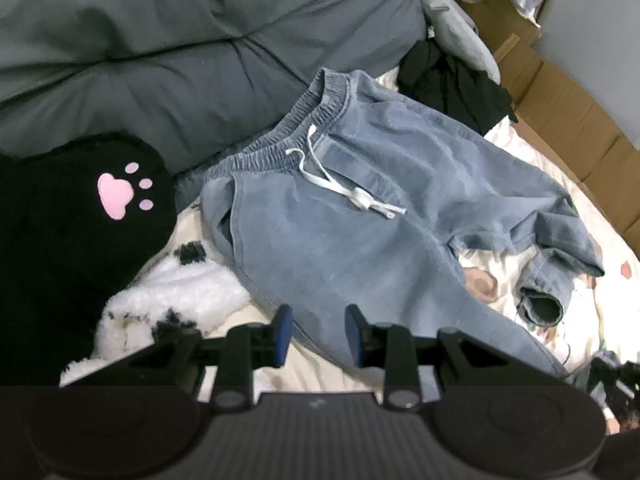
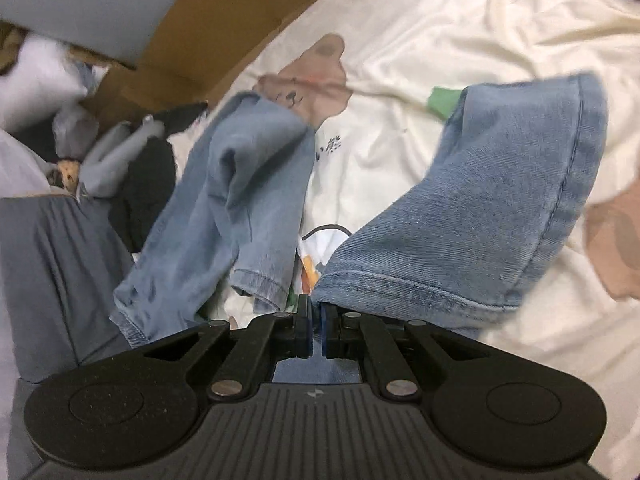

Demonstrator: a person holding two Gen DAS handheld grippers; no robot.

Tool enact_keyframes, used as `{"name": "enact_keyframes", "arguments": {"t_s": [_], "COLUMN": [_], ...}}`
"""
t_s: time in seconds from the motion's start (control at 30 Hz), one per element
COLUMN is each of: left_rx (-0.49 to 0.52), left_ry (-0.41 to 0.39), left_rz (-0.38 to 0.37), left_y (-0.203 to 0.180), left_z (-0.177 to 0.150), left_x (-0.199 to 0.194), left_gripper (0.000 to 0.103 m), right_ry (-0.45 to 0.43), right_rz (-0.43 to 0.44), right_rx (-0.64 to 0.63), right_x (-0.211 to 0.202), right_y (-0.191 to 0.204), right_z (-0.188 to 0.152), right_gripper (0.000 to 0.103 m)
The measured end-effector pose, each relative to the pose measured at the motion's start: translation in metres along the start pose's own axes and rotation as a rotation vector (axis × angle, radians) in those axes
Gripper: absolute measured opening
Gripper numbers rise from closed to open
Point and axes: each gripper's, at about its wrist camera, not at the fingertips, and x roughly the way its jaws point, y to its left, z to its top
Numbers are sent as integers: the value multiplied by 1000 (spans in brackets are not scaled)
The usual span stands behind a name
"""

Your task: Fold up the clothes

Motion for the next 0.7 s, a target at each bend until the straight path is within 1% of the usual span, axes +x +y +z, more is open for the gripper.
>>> {"name": "enact_keyframes", "arguments": {"t_s": [0.03, 0.07, 0.13, 0.2, 0.23, 0.27, 0.37, 0.47, 0.57, 0.7], "left_rx": [4, 8, 16, 16, 15, 13, 5, 8, 9, 10], "left_ry": [5, 10, 23, 34, 39, 43, 47, 43, 31, 13], "left_rz": [4, 8, 15, 18, 18, 17, 4, -12, -26, -40], "left_y": [-1, -1, -3, -5, -6, -7, -10, -12, -14, -14], "left_z": [-1, -1, -2, -3, -3, -3, -4, -3, -2, 1], "left_x": [2, 4, 8, 13, 15, 17, 18, 17, 10, 0], "left_gripper": [31, 31, 31, 31, 31, 31, 31, 31, 31, 31], "right_ry": [7, 19, 59, 114, 138, 155, 170, 152, 122, 99], "right_rz": [-12, -26, -51, -63, -62, -59, -46, -16, 10, 11], "right_rx": [-5, -9, -18, -41, -55, -66, -73, -36, 2, 57], "right_x": [7, 15, 30, 43, 47, 49, 43, 24, 2, -22], "right_y": [2, 4, 5, 3, 3, 1, -6, -15, -25, -48], "right_z": [3, 6, 11, 13, 12, 10, 5, -1, -9, -19], "right_gripper": [3, 8, 12, 41, 45, 47, 48, 50, 57, 58]}}
